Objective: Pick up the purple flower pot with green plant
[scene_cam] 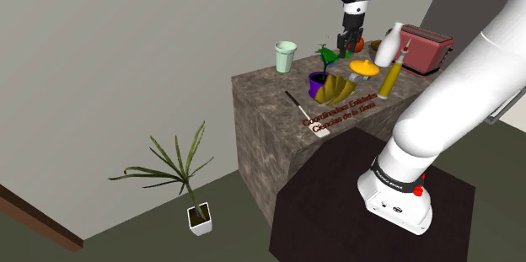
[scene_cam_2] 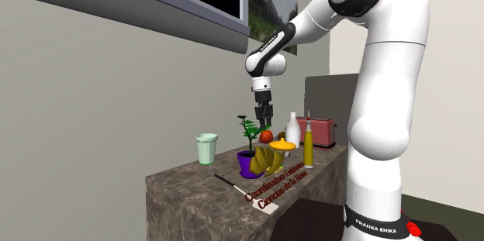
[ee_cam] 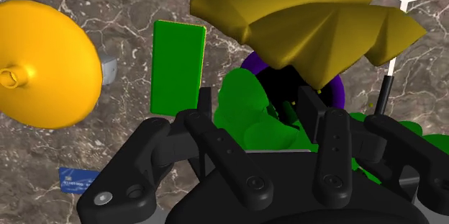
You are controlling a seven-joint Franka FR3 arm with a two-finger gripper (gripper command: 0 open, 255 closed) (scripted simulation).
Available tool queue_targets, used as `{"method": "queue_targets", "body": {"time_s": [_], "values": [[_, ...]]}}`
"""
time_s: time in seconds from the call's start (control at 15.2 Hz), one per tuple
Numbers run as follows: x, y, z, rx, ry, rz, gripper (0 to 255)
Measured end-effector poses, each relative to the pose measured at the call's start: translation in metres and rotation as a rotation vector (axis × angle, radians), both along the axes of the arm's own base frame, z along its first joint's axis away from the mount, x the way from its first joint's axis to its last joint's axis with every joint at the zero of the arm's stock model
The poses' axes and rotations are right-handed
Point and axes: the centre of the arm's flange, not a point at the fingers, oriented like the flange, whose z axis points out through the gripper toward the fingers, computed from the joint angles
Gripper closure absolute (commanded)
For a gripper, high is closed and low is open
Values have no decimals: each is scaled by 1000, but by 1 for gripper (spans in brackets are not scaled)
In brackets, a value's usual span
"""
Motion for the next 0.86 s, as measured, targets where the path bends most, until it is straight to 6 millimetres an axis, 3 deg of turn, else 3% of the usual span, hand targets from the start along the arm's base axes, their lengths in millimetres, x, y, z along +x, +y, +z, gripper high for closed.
{"method": "queue_targets", "body": {"time_s": [0.86], "values": [[1,0,66,0,1,0,255]]}}
